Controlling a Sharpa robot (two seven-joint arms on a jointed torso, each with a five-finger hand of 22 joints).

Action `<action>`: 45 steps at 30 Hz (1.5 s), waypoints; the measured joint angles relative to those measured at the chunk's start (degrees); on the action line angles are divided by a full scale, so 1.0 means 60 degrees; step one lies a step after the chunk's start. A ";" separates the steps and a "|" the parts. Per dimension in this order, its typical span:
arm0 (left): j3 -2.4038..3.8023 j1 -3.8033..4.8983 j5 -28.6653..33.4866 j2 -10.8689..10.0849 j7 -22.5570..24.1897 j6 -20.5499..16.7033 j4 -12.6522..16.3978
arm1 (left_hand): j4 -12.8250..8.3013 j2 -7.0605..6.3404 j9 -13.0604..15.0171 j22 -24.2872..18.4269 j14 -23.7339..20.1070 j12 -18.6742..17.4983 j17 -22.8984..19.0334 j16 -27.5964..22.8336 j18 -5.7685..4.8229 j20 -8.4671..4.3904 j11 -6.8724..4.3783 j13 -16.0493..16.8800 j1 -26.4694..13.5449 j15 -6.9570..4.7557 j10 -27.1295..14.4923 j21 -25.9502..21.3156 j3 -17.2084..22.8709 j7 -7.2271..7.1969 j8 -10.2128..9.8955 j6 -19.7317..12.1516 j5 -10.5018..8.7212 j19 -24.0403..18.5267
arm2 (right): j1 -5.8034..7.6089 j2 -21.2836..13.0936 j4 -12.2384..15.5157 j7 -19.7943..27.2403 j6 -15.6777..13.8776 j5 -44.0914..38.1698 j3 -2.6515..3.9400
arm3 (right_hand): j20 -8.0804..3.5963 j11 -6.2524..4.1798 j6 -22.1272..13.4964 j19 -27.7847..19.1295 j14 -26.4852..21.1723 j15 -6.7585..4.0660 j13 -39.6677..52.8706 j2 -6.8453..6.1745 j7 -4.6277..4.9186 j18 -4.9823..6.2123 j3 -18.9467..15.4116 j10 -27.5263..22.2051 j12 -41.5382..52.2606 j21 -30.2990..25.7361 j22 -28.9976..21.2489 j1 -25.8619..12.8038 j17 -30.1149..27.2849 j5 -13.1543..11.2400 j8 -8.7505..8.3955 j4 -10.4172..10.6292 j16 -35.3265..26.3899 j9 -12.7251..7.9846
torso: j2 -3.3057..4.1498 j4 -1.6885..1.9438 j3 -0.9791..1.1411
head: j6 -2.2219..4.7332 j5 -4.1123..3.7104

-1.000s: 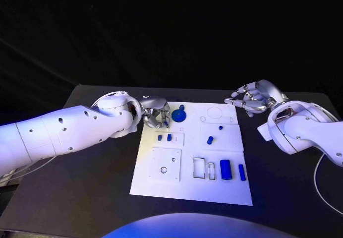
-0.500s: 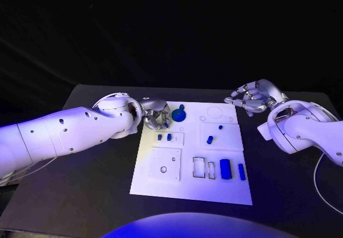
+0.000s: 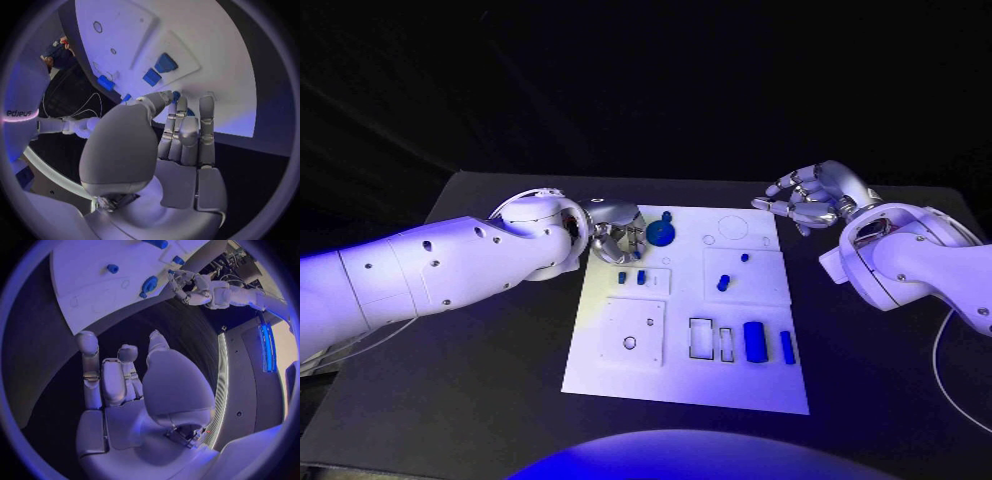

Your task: Assemble the parts on the task board

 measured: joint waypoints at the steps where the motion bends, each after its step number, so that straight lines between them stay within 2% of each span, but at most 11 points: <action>1: 0.0000 0.0000 0.0002 0.0004 -0.0005 0.0005 -0.0002 | 0.0000 0.0000 0.0000 0.0000 0.0000 -0.0001 0.0000 0.0000 0.0001 0.0000 0.0000 0.0000 0.0000 0.0000 0.0000 0.0000 0.0000 0.0000 0.0000 0.0000 0.0000 0.0000 | 0.0000 0.0000 0.0000 0.0000 0.0000 0.0000 0.0000 | 0.0000 0.0000 0.0000 0.0000 0.0000 0.0000 0.0000 0.0000 0.0000 0.0000 0.0000 0.0000 0.0000 0.0000 0.0000 0.0000 0.0000 0.0000 0.0000 0.0000 0.0000 0.0003 | 0.0002 0.0001 0.0000 | 0.0000 -0.0002; 15: 0.0010 0.0015 0.0018 0.0082 -0.0152 0.0158 -0.0060 | 0.0001 0.0000 0.0010 -0.0009 0.0000 -0.0059 -0.0037 0.0000 0.0000 0.0000 0.0000 -0.0001 0.0000 0.0000 -0.0001 0.0000 0.0001 0.0000 -0.0001 -0.0002 0.0002 0.0000 | -0.0001 0.0000 -0.0006 0.0000 0.0001 0.0000 -0.0002 | 0.0000 0.0000 0.0000 0.0000 0.0000 0.0000 0.0001 0.0000 0.0000 0.0000 0.0000 0.0000 0.0000 0.0000 0.0000 0.0000 0.0001 0.0000 0.0000 0.0000 0.0000 0.0003 | 0.0005 0.0006 0.0000 | -0.0037 -0.0019; 20: 0.0010 0.0016 0.0025 0.0092 -0.0203 0.0211 -0.0068 | 0.0001 -0.0052 0.0009 -0.0043 -0.0071 -0.0257 -0.0188 -0.0048 0.0000 -0.0036 0.0002 -0.0016 -0.0051 0.0070 -0.0003 0.0000 0.0000 0.0051 -0.0185 -0.0055 -0.0040 -0.0036 | -0.0001 0.0000 -0.0008 0.0000 0.0001 0.0000 -0.0001 | 0.0000 0.0001 0.0000 0.0000 0.0000 0.0000 -0.0005 0.0000 0.0000 0.0000 0.0000 0.0001 0.0000 -0.0007 -0.0005 0.0000 -0.0002 0.0000 0.0000 0.0000 0.0000 0.0003 | 0.0002 0.0005 0.0000 | -0.0043 -0.0019; 28: -0.0005 0.0001 0.0037 0.0075 -0.0233 0.0224 -0.0056 | 0.0001 -0.0166 -0.0048 -0.0104 -0.0235 -0.0639 -0.0527 -0.0101 0.0000 0.0034 0.0192 -0.0062 -0.0243 0.0165 -0.0193 -0.0073 0.0000 0.0189 -0.0517 -0.0326 -0.0040 -0.0105 | -0.0004 -0.0006 -0.0010 0.0000 0.0001 0.0000 -0.0001 | 0.0000 0.0001 0.0000 0.0000 0.0000 0.0000 -0.0041 0.0000 0.0000 0.0000 0.0000 0.0001 0.0000 -0.0040 -0.0032 0.0000 -0.0019 0.0000 0.0000 0.0000 0.0000 0.0003 | -0.0002 0.0004 -0.0004 | -0.0025 -0.0018; 36: -0.0008 -0.0002 0.0070 0.0066 -0.0219 0.0184 -0.0038 | 0.0029 -0.0227 -0.0054 -0.0125 -0.0259 -0.0756 -0.0613 -0.0138 0.0001 0.0034 0.0242 -0.0073 -0.0303 0.0189 -0.0244 -0.0073 -0.0028 0.0188 -0.0593 -0.0394 -0.0040 -0.0105 | -0.0010 -0.0009 -0.0011 0.0000 0.0001 0.0000 0.0003 | 0.0000 0.0001 0.0000 0.0000 0.0000 0.0000 -0.0041 0.0000 0.0000 0.0000 0.0000 0.0001 0.0000 -0.0040 -0.0032 0.0000 -0.0018 0.0000 0.0000 0.0000 0.0000 0.0002 | -0.0004 0.0003 -0.0004 | -0.0015 -0.0021; 40: -0.0008 -0.0005 0.0086 0.0060 -0.0205 0.0142 -0.0029 | 0.0029 -0.0227 -0.0057 -0.0135 -0.0292 -0.0812 -0.0669 -0.0138 0.0001 0.0034 0.0206 -0.0073 -0.0303 0.0222 -0.0279 -0.0110 -0.0028 0.0221 -0.0626 -0.0429 -0.0040 -0.0105 | -0.0013 -0.0011 -0.0012 0.0000 0.0001 0.0000 0.0002 | 0.0000 0.0001 0.0000 0.0000 0.0000 0.0000 -0.0041 0.0000 0.0000 0.0000 0.0000 0.0001 -0.0014 -0.0040 -0.0032 0.0000 -0.0018 0.0000 0.0000 0.0000 0.0000 0.0002 | -0.0004 0.0005 -0.0005 | -0.0008 -0.0023; 45: -0.0008 -0.0008 0.0102 0.0040 -0.0199 0.0090 -0.0019 | 0.0029 -0.0255 -0.0081 -0.0156 -0.0360 -0.0924 -0.0767 -0.0176 0.0000 0.0089 0.0277 -0.0086 -0.0331 0.0222 -0.0351 -0.0110 -0.0028 0.0239 -0.0732 -0.0551 -0.0040 -0.0115 | -0.0017 -0.0014 -0.0015 0.0002 0.0002 0.0000 0.0000 | 0.0015 -0.0009 0.0000 -0.0054 0.0000 0.0000 -0.0141 -0.0040 0.0000 -0.0001 0.0000 -0.0010 -0.0139 -0.0118 -0.0076 -0.0039 -0.0077 0.0000 0.0000 0.0000 -0.0065 0.0001 | -0.0004 0.0005 -0.0005 | -0.0007 -0.0023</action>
